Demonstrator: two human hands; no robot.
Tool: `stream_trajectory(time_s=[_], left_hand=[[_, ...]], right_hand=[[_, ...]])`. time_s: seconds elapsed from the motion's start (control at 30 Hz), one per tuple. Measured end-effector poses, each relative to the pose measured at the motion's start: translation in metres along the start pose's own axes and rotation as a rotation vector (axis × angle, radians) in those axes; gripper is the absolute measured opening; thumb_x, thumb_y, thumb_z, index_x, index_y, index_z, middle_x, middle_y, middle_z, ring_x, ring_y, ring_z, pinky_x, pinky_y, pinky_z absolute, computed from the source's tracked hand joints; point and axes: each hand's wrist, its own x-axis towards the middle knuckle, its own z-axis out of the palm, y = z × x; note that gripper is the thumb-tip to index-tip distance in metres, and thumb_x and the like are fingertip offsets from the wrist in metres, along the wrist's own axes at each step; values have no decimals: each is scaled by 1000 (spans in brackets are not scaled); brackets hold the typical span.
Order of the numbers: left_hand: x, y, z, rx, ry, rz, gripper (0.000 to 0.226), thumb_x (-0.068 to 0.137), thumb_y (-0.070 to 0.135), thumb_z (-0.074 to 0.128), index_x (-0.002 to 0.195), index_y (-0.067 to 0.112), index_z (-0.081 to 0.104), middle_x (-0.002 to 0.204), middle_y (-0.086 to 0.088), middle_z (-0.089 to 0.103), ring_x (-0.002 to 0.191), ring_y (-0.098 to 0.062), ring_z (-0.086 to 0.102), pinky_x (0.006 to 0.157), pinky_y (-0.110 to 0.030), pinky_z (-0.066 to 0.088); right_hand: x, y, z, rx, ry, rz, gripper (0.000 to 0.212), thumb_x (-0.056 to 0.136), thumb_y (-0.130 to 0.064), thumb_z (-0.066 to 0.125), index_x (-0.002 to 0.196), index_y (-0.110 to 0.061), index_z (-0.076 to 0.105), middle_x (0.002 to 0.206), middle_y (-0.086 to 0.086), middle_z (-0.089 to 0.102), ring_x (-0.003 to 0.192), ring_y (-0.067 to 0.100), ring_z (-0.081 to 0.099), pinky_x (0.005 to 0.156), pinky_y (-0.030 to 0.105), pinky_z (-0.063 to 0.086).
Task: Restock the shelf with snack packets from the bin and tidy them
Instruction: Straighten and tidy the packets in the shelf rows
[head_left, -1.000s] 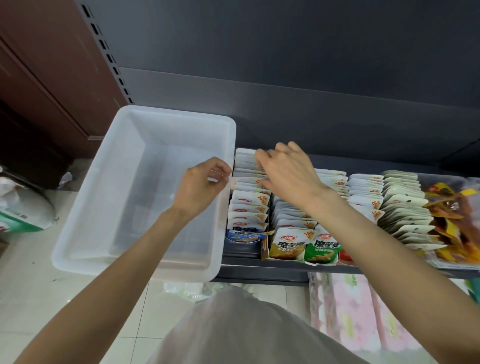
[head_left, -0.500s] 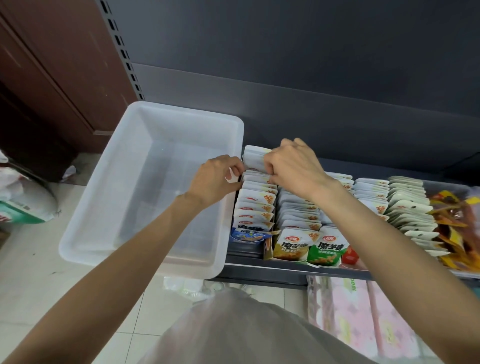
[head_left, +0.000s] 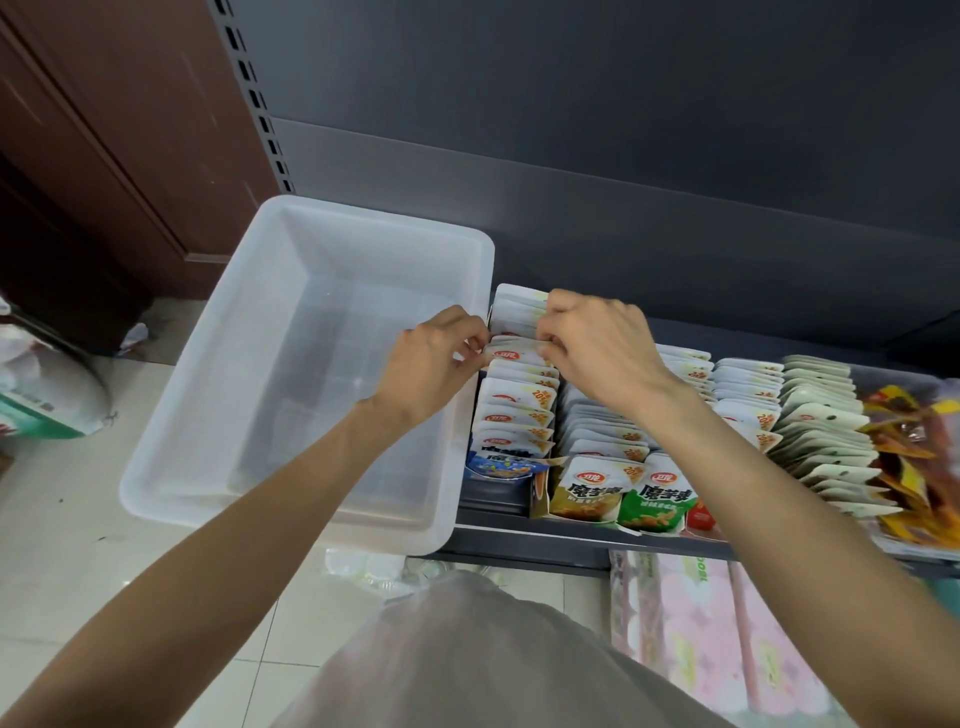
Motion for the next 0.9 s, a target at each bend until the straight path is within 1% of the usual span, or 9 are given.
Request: stream_trajectory(time_s=[0.1, 0.17, 0.3, 0.4, 0.47, 0.6, 0.73, 0.8, 0.9], left_hand=[[-4, 1, 0, -37, 29, 28, 11, 85, 21, 65, 86, 10, 65, 90, -4, 62, 67, -16, 67, 54, -26, 54], [-5, 0, -1, -77, 36, 19, 11, 86, 19, 66, 91, 10, 67, 91, -5, 64, 69, -16, 67, 60, -25, 55], [-6, 9, -6, -186, 39, -125, 17, 89, 15, 62, 106, 13, 64, 89, 4, 64, 76, -11, 63, 72, -20, 55], [-8, 15, -12, -315, 10, -323, 22, 92, 14, 55, 114, 16, 57, 94, 9, 63, 84, -8, 61, 72, -2, 43], [-12, 19, -14, -400, -21, -392, 22, 94, 15, 54, 115, 18, 58, 103, 9, 64, 94, -7, 61, 76, 0, 41], [-23, 30, -18, -544, -119, -457, 32, 96, 19, 49, 127, 25, 55, 125, 9, 59, 116, -7, 54, 99, -17, 39], [-31, 35, -17, -458, -247, -408, 42, 98, 33, 41, 140, 34, 40, 143, 10, 45, 127, -11, 46, 107, -31, 38], [-33, 38, -18, -518, -219, -403, 40, 99, 28, 41, 138, 33, 42, 138, 16, 47, 123, -4, 46, 104, -19, 37], [-36, 42, -19, -650, -176, -473, 38, 99, 18, 41, 136, 30, 45, 124, 21, 49, 114, 6, 46, 85, 6, 31]], right_hand=[[-8, 1, 2, 13, 123, -26, 10, 82, -17, 69, 91, -13, 74, 88, 2, 65, 77, 27, 62, 65, 31, 43], [-11, 3, 0, 90, 151, -1, 22, 75, -14, 76, 97, -11, 71, 86, 5, 66, 75, 28, 63, 68, 34, 49], [-25, 3, -8, 213, 182, 29, 19, 81, -14, 71, 100, -13, 67, 92, 2, 64, 78, 24, 64, 66, 38, 55], [-34, -2, -6, 207, 91, -38, 26, 87, -21, 64, 113, -15, 64, 105, 3, 67, 93, 24, 62, 84, 39, 48], [-34, -4, -1, 111, -35, -57, 38, 92, -30, 57, 126, -14, 56, 121, 5, 62, 108, 25, 56, 93, 38, 39], [-24, -9, 6, 10, -125, -20, 38, 95, -31, 48, 127, -10, 46, 114, 9, 62, 107, 26, 52, 91, 35, 35], [-16, -11, 3, 49, -132, -18, 24, 94, -23, 49, 115, -11, 44, 93, 5, 61, 94, 25, 54, 82, 33, 34], [-14, -11, 3, 68, -155, -40, 25, 94, -23, 47, 116, -11, 45, 96, 5, 63, 94, 25, 54, 82, 33, 34], [-12, -10, 7, 19, -208, -102, 28, 94, -21, 43, 118, -11, 55, 110, 6, 60, 104, 24, 51, 87, 34, 36]])
